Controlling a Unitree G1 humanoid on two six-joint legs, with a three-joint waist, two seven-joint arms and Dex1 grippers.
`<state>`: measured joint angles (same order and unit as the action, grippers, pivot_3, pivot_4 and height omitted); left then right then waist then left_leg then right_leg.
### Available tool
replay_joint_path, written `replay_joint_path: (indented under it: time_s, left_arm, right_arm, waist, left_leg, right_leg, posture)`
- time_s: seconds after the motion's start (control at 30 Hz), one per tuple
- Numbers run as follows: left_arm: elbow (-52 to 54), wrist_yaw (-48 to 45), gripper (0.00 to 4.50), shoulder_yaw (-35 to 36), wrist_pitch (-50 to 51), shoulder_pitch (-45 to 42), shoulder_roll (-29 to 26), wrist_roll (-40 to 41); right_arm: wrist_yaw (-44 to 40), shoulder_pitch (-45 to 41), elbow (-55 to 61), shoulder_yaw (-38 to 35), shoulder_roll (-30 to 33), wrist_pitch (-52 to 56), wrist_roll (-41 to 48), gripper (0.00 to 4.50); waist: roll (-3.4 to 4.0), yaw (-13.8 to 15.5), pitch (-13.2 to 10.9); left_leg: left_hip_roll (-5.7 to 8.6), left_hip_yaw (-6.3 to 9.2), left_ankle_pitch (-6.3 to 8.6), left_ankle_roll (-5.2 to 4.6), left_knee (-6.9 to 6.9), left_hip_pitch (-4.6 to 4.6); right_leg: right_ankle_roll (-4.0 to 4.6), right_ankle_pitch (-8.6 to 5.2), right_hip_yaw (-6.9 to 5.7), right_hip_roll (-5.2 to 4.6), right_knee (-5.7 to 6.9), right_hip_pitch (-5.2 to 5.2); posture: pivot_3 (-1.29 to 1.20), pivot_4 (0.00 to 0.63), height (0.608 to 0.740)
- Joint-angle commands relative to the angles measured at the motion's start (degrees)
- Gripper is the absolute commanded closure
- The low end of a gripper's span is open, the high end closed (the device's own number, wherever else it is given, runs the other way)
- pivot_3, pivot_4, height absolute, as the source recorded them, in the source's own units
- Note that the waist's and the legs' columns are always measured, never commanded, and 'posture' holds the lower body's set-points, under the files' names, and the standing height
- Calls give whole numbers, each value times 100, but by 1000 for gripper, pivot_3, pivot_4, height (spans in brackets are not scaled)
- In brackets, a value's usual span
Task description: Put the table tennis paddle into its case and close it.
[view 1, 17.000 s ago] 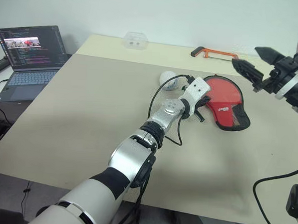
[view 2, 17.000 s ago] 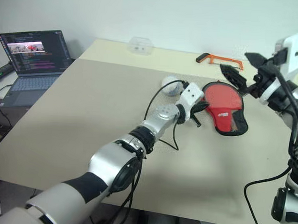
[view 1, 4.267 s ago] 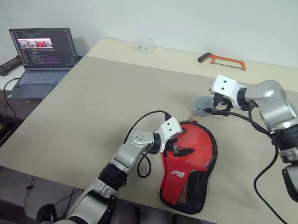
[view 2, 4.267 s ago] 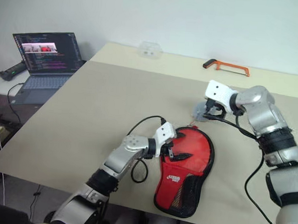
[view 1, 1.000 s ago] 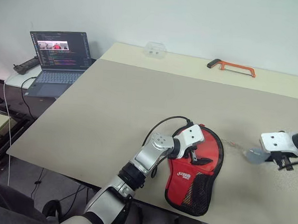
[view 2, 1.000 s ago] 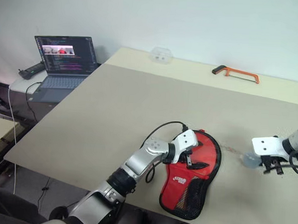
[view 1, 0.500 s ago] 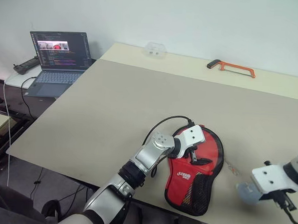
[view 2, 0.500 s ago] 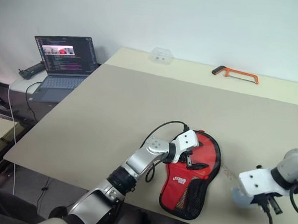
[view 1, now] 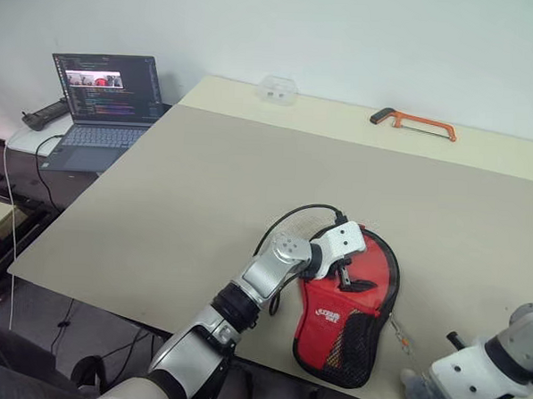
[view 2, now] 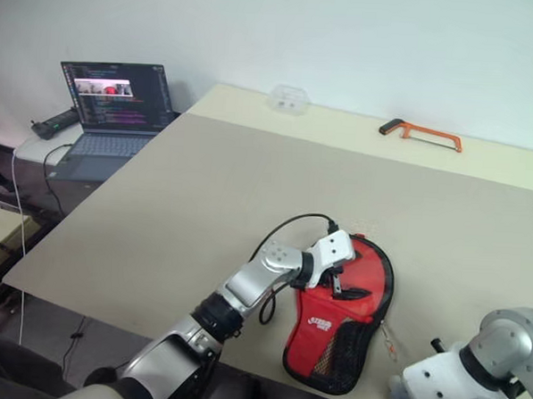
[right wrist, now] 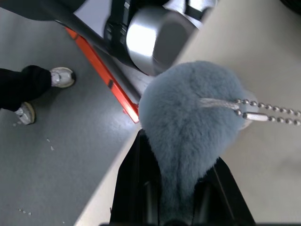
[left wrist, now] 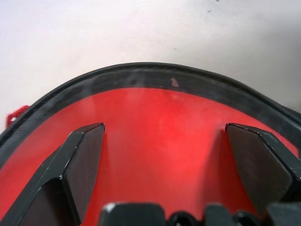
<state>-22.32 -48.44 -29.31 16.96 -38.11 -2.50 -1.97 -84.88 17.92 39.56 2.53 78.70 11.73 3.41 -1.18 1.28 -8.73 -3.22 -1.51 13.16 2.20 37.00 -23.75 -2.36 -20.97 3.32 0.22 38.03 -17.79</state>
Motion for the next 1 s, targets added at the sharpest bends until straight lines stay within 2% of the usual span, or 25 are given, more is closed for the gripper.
replay_joint_path:
  time_s: [0.03, 0.3, 0.43, 0.67, 0.87, 1.0]
  left_arm:
    - [-311, -12, 0, -170, 224, 182, -265, -311]
    - [-266, -58, 0, -196, 260, 185, -312, -336]
    - [-256, -63, 0, -229, 254, 196, -328, -351]
    - [-331, -53, 0, -233, 205, 159, -294, -373]
    - [-339, -53, 0, -244, 197, 171, -279, -375]
    - [-340, -56, 0, -240, 192, 188, -281, -369]
  right_arm:
    - [-280, 454, 726, 757, -35, -138, 261, 4271]
    - [-121, 549, 1422, 1210, -20, 173, 294, 4278]
    - [-43, 480, 1583, 1313, -22, 312, 310, 4278]
    - [10, 306, 1241, 1241, 13, 236, 270, 4278]
    - [130, -565, 394, 1143, -181, 263, 65, 4286]
    - [119, -1186, 9, 947, -282, 324, 248, 4288]
  waist:
    - [-8, 13, 7]
    - [-14, 0, 12]
    - [-28, -101, 5]
    - [-27, -111, 8]
    - [-28, -129, 7]
    - [-29, -135, 7]
  left_leg:
    - [0, 1, 0, 1, -5, -3]
    - [-20, 12, -5, 23, -9, -6]
    - [-18, 20, 5, 10, -2, 37]
    - [-19, 19, 5, 9, -2, 46]
    - [-20, 15, 5, 9, -1, 54]
    - [-21, 13, 5, 9, -2, 58]
  right_leg:
    - [4, -3, 2, 7, -10, 3]
    - [27, -33, 21, 46, -30, 38]
    - [26, -29, 47, 32, -2, 59]
    - [17, -25, 49, 18, -5, 70]
    - [18, -23, 58, 18, 1, 70]
    - [18, -23, 61, 19, 3, 71]
  posture:
    - [0, 150, 740]
    - [0, 150, 740]
    - [0, 150, 740]
    - [0, 150, 740]
    - [0, 150, 740]
    - [0, 150, 740]
